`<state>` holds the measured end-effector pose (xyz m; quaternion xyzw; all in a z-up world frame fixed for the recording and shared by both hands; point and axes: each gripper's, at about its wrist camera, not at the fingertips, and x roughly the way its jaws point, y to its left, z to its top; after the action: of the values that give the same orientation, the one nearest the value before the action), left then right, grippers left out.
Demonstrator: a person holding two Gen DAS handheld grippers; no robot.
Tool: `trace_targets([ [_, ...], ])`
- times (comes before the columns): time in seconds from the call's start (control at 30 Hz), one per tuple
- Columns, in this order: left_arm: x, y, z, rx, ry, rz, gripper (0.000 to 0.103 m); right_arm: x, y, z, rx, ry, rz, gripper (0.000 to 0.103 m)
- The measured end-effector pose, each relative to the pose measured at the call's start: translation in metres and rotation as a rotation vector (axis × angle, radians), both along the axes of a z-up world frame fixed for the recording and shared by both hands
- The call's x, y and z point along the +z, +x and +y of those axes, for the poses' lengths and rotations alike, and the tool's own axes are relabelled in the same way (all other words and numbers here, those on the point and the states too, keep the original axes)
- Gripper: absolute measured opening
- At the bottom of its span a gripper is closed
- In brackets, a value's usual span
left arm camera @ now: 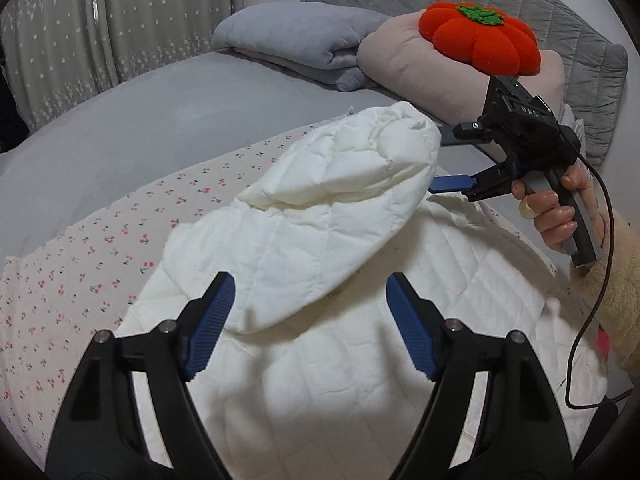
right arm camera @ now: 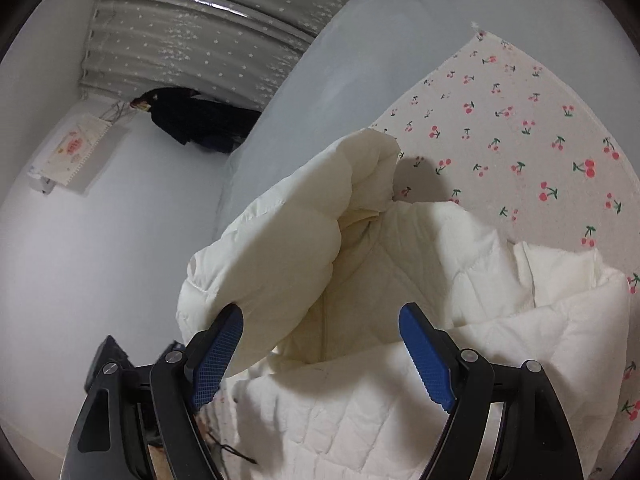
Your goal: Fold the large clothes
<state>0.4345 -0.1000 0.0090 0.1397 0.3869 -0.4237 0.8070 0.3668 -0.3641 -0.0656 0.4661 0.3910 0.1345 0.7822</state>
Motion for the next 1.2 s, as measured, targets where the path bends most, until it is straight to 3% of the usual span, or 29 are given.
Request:
trace_targets([
  [0.2,0.003,-0.011,0.014,0.051,0.023,0.015,0.078,0.002,0.0,0.001,-0.009,0.251,-0.083,0.082],
  [0.3,0.012,-0.012,0.026,0.096,0.034,0.008,0.078,0.007,0.016,0.028,-0.019,0.191,-0.046,0.079],
  [0.33,0.016,-0.01,0.03,0.124,0.04,0.008,0.078,0.008,0.022,0.037,-0.037,0.13,-0.009,0.057],
  [0.37,0.02,-0.007,0.035,0.156,0.048,0.007,0.078,0.007,0.029,0.049,-0.046,0.074,0.04,0.022],
  [0.47,0.041,-0.004,0.051,0.253,0.037,-0.005,0.078,0.01,0.026,0.079,-0.086,0.087,0.112,0.009],
  [0.6,0.073,-0.017,0.066,0.299,-0.025,-0.063,0.076,0.039,-0.014,0.11,-0.057,0.192,0.004,0.008],
  [0.73,0.077,-0.033,0.058,0.256,-0.063,-0.061,0.073,0.033,-0.059,0.13,-0.035,0.265,0.004,0.008],
  [0.83,0.055,-0.043,0.034,0.204,-0.018,-0.052,0.072,-0.005,-0.081,0.142,-0.006,0.355,0.106,0.008],
  [0.93,0.019,-0.05,0.006,0.158,0.044,-0.015,0.072,-0.039,-0.094,0.144,-0.028,0.324,0.179,0.008],
  [1.03,-0.032,-0.052,-0.015,0.139,0.161,0.02,0.072,-0.073,-0.104,0.146,-0.017,0.301,0.288,0.01],
  [1.1,-0.062,-0.055,-0.02,0.134,0.227,0.023,0.072,-0.077,-0.109,0.145,-0.004,0.271,0.299,0.012],
  [1.2,-0.069,-0.064,-0.01,0.129,0.184,-0.01,0.072,-0.058,-0.115,0.14,0.024,0.155,0.268,0.018],
])
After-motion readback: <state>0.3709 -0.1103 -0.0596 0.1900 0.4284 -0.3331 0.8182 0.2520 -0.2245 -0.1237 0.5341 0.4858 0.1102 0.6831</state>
